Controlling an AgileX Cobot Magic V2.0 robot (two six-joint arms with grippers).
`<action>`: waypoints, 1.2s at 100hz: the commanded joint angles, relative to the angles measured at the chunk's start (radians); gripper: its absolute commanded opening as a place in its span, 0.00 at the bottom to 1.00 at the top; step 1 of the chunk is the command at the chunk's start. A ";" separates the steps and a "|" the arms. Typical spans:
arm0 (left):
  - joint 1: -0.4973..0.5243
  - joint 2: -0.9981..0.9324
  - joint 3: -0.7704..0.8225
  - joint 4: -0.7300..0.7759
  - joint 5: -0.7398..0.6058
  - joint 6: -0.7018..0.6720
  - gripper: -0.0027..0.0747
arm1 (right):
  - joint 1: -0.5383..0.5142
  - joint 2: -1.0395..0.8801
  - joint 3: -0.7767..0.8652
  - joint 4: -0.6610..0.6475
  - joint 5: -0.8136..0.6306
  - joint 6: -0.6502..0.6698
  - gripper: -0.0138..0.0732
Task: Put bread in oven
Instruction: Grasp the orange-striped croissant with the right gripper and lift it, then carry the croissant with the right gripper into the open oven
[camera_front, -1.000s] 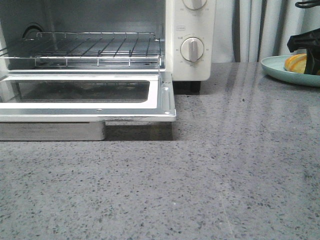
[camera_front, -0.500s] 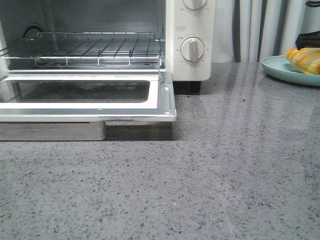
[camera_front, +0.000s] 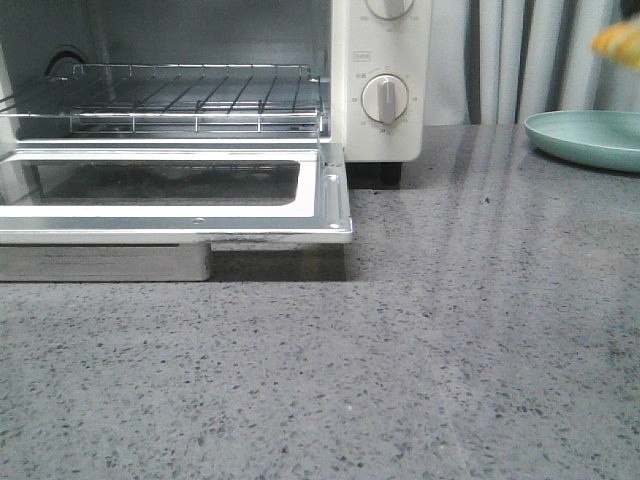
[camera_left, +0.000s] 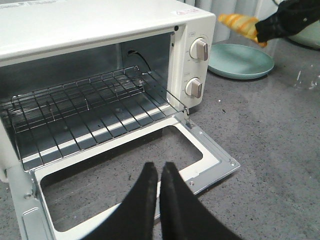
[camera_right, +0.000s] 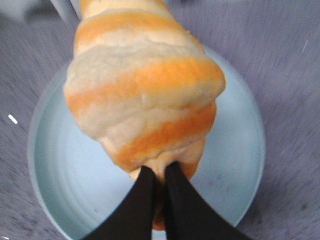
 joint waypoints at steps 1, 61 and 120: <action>0.002 0.006 -0.030 -0.020 -0.064 0.008 0.01 | -0.008 -0.118 -0.026 -0.029 -0.090 0.001 0.08; 0.002 0.006 -0.030 -0.018 -0.077 0.011 0.01 | 0.460 -0.463 -0.026 -0.041 -0.015 -0.137 0.08; 0.002 0.006 -0.030 -0.018 -0.078 0.011 0.01 | 0.919 -0.360 -0.026 -0.051 0.053 -0.137 0.08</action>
